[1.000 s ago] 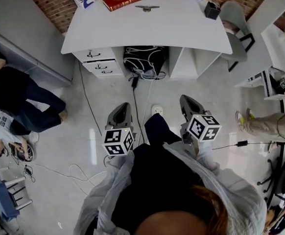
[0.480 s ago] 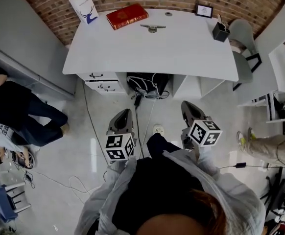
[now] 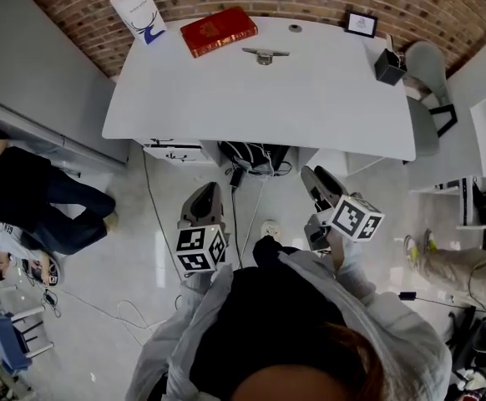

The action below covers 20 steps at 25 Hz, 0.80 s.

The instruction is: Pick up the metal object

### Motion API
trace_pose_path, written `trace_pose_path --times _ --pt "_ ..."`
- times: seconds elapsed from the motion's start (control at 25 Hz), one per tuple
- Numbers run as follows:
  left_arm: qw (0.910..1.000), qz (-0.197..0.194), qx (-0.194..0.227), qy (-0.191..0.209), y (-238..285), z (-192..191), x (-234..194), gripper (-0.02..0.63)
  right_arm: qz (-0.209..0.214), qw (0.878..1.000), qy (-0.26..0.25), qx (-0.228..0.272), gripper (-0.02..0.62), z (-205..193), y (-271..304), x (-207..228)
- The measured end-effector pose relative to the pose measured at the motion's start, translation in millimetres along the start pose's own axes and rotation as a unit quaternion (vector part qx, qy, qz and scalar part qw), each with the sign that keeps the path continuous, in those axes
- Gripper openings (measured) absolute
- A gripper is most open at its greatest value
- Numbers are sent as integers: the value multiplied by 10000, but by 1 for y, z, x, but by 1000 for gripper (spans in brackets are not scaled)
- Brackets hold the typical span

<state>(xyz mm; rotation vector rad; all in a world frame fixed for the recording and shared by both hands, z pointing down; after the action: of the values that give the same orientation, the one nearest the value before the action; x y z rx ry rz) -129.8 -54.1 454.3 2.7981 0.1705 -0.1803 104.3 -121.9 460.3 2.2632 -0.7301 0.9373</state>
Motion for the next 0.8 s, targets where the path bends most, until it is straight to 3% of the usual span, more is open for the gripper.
trace_pose_path --times 0.08,0.24,0.32,0.52,0.8 --pt "10000 43 -26 -14 11 0 -4 29 143 9978 638 53 253 10 10 4" --pt "9999 106 -15 -10 34 4 -8 29 691 9867 1468 29 215 26 30 8" --pt "9999 96 47 -92 45 8 -8 29 909 9822 1642 -21 210 33 40 11" --pt "9988 1 306 -386 58 22 -4 29 829 9796 1826 -99 210 34 50 22" --pt "9989 53 171 -428 54 13 -6 29 876 9705 2244 -53 213 25 48 11"
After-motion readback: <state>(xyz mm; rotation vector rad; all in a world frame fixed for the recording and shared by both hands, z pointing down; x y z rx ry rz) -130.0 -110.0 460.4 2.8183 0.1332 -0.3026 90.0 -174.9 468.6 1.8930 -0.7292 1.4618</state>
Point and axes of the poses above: the fingertips, and each gripper's own axes: y forward along the fingers, x to its right, z out of its top, the point moved 1 cm from there along -y, backward along the fingers, and after that the axes turned 5 degrees about y, right-handed, at the moved point
